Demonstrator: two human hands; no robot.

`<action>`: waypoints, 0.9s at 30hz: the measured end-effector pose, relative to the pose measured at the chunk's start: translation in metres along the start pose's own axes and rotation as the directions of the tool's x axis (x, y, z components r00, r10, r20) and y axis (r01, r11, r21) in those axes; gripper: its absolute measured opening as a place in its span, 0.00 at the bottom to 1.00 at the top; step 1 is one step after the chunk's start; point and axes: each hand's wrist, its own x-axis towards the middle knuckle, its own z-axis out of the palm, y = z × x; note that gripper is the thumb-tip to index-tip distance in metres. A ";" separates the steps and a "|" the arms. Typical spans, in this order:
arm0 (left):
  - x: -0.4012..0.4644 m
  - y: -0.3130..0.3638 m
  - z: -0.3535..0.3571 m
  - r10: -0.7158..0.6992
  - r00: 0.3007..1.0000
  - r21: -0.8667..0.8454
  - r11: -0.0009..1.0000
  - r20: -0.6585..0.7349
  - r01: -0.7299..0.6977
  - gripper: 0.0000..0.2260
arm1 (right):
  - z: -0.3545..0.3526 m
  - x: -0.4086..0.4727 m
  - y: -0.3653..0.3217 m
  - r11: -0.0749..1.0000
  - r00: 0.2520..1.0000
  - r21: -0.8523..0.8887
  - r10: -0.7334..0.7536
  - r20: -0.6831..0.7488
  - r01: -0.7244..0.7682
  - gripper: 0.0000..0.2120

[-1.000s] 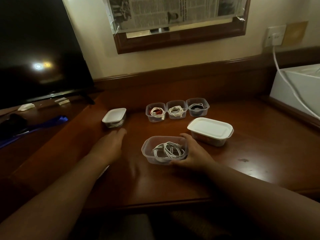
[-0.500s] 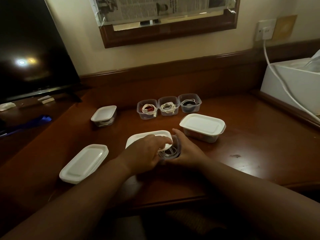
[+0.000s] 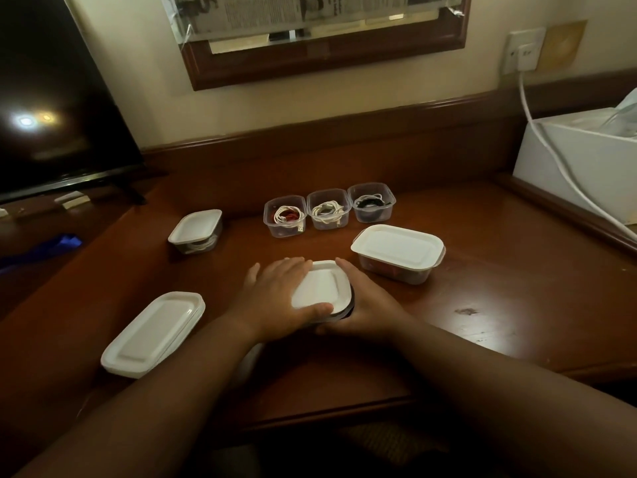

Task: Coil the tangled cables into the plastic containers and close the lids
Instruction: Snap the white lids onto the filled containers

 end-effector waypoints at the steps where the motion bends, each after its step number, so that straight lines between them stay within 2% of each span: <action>1: 0.001 0.001 0.000 0.000 1.000 -0.007 1.000 -0.003 0.000 0.49 | 0.000 0.000 0.001 1.000 1.000 -0.005 0.013 0.008 -0.013 0.56; 3: 0.001 0.002 -0.001 0.008 1.000 -0.011 1.000 -0.017 -0.009 0.48 | 0.000 0.001 0.002 0.999 0.999 -0.018 0.033 0.017 -0.032 0.59; 6: -0.002 0.001 -0.001 0.027 1.000 -0.030 0.999 -0.006 -0.027 0.54 | -0.001 0.001 0.001 0.998 0.998 -0.049 0.052 0.039 -0.051 0.60; 12: 0.000 0.003 -0.003 0.027 0.999 -0.105 0.994 0.032 -0.024 0.47 | 0.000 0.002 0.001 0.993 0.996 -0.094 0.079 0.030 -0.076 0.56; 16: 0.001 0.000 -0.001 0.040 0.997 -0.104 0.994 0.070 -0.033 0.46 | 0.001 0.002 -0.001 0.983 0.996 -0.165 0.084 0.026 -0.078 0.52; 21: 0.003 -0.003 0.001 0.034 0.995 -0.100 0.995 0.099 -0.024 0.46 | 0.004 0.000 -0.007 0.948 0.988 -0.300 0.134 0.072 -0.107 0.55; 23: 0.004 -0.005 0.002 0.028 0.992 -0.090 0.996 0.120 -0.018 0.46 | 0.002 0.002 -0.012 0.905 0.984 -0.413 0.152 0.090 -0.101 0.55; 27: 0.007 -0.008 0.003 0.003 0.985 -0.077 0.997 0.172 0.011 0.47 | -0.007 0.013 -0.023 0.698 0.980 -0.716 0.133 0.147 0.012 0.55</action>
